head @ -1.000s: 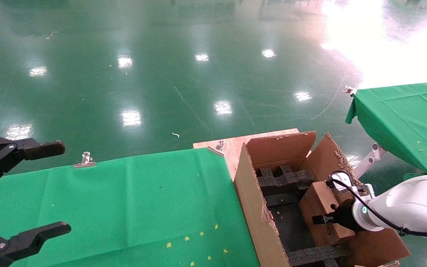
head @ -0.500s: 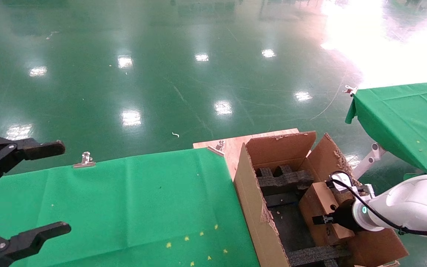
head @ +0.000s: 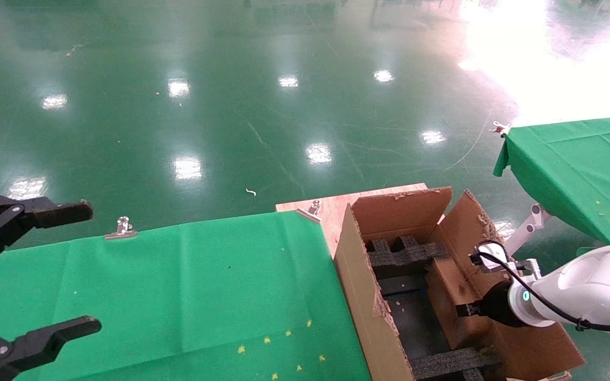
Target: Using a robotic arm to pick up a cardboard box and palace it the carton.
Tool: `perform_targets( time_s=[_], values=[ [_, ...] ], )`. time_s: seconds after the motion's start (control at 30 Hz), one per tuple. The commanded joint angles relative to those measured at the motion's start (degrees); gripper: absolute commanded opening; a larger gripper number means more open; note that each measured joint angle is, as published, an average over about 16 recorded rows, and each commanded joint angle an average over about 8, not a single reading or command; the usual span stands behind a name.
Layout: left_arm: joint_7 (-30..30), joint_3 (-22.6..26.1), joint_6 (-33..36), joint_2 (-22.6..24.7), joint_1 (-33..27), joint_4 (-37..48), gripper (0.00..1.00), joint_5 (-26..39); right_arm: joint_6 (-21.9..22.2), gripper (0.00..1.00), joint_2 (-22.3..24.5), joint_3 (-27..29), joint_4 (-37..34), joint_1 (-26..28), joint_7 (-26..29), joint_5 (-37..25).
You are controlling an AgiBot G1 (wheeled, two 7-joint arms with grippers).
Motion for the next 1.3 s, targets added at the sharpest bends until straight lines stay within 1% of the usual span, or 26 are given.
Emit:
perform_targets(
  time_s=[0.03, 0.17, 0.27, 0.4, 0.53, 0.6, 0.67, 0.73, 0.87, 0.97, 1.1, 1.2, 1.3],
  values=[
    [0.0, 0.0, 0.0, 0.0, 0.0, 0.0, 1.00, 0.0, -0.2, 1.00, 0.2, -0.1, 0.3, 0.1, 0.0, -0.1],
    [0.0, 0.0, 0.0, 0.0, 0.0, 0.0, 1.00, 0.0, -0.4, 1.00, 1.3, 0.8, 1.9, 2.2, 0.1, -0.8],
    [0.0, 0.0, 0.0, 0.0, 0.0, 0.0, 1.00, 0.0, 0.1, 1.00, 2.4, 2.0, 3.7, 4.8, -0.2, -1.3],
    [0.0, 0.0, 0.0, 0.0, 0.0, 0.0, 1.00, 0.0, 2.3, 1.00, 3.7, 4.0, 6.3, 8.5, -2.3, -0.2],
    [0.0, 0.0, 0.0, 0.0, 0.0, 0.0, 1.00, 0.0, 6.5, 1.00, 4.2, 5.9, 7.8, 11.5, -7.8, 4.9],
    [0.0, 0.0, 0.0, 0.0, 0.0, 0.0, 1.00, 0.0, 7.9, 1.00, 4.1, 6.8, 8.1, 12.7, -11.2, 9.1],
    [0.0, 0.0, 0.0, 0.0, 0.0, 0.0, 1.00, 0.0, 8.2, 1.00, 4.0, 7.7, 8.2, 14.0, -14.8, 13.9],
    [0.0, 0.0, 0.0, 0.0, 0.0, 0.0, 1.00, 0.0, 6.9, 1.00, 3.8, 8.7, 8.3, 15.3, -18.3, 19.4],
    [0.0, 0.0, 0.0, 0.0, 0.0, 0.0, 1.00, 0.0, 2.6, 1.00, 3.6, 11.0, 8.5, 17.7, -24.7, 29.6],
    [0.0, 0.0, 0.0, 0.0, 0.0, 0.0, 1.00, 0.0, -0.7, 1.00, 3.6, 12.5, 8.6, 18.9, -27.8, 35.5],
    [0.0, 0.0, 0.0, 0.0, 0.0, 0.0, 1.00, 0.0, -2.1, 1.00, 3.6, 13.2, 8.7, 19.4, -28.6, 37.9],
    [0.0, 0.0, 0.0, 0.0, 0.0, 0.0, 1.00, 0.0, -2.1, 1.00, 3.6, 13.5, 8.6, 19.0, -28.5, 37.4],
    [0.0, 0.0, 0.0, 0.0, 0.0, 0.0, 1.00, 0.0, -2.7, 1.00, 3.4, 15.0, 8.5, 17.7, -30.0, 37.4]
  ],
)
